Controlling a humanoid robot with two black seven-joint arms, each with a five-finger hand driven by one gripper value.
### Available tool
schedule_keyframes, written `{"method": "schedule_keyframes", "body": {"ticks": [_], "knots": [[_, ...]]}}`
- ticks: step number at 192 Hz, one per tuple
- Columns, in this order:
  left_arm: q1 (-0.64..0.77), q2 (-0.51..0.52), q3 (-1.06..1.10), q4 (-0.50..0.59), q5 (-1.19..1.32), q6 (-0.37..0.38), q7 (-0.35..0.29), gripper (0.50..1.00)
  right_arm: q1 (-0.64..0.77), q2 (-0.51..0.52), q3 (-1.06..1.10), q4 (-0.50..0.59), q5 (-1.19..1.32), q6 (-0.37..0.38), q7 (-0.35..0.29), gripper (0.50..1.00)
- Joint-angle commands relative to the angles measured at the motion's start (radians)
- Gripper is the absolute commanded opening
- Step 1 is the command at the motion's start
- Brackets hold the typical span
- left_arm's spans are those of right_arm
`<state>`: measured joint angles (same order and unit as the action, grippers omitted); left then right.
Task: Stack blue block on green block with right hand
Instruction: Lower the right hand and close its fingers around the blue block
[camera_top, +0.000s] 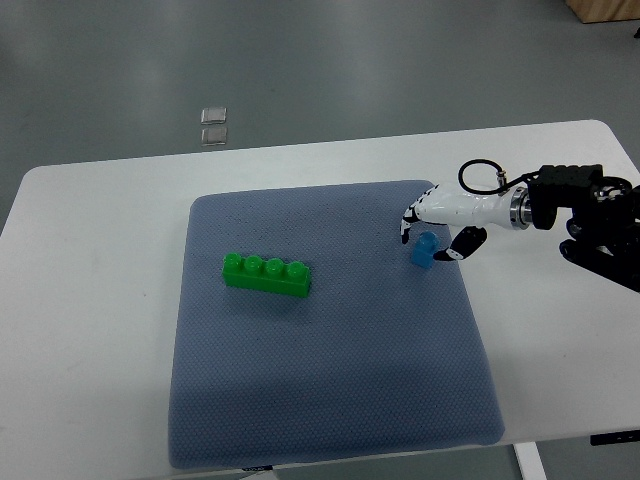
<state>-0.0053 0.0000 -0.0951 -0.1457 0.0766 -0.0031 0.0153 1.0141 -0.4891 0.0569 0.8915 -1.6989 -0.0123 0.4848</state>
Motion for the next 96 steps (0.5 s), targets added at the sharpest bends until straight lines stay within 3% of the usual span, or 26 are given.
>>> {"method": "schedule_keyframes", "body": {"ticks": [1, 96], "knots": [[0.001, 0.000, 0.000, 0.000, 0.000, 0.000, 0.000, 1.000, -0.002, 0.000, 0.000, 0.000, -0.002, 0.000, 0.000, 0.746], [-0.001, 0.000, 0.000, 0.000, 0.000, 0.000, 0.000, 1.000, -0.002, 0.000, -0.002, 0.000, -0.008, 0.000, 0.000, 0.639]]}}
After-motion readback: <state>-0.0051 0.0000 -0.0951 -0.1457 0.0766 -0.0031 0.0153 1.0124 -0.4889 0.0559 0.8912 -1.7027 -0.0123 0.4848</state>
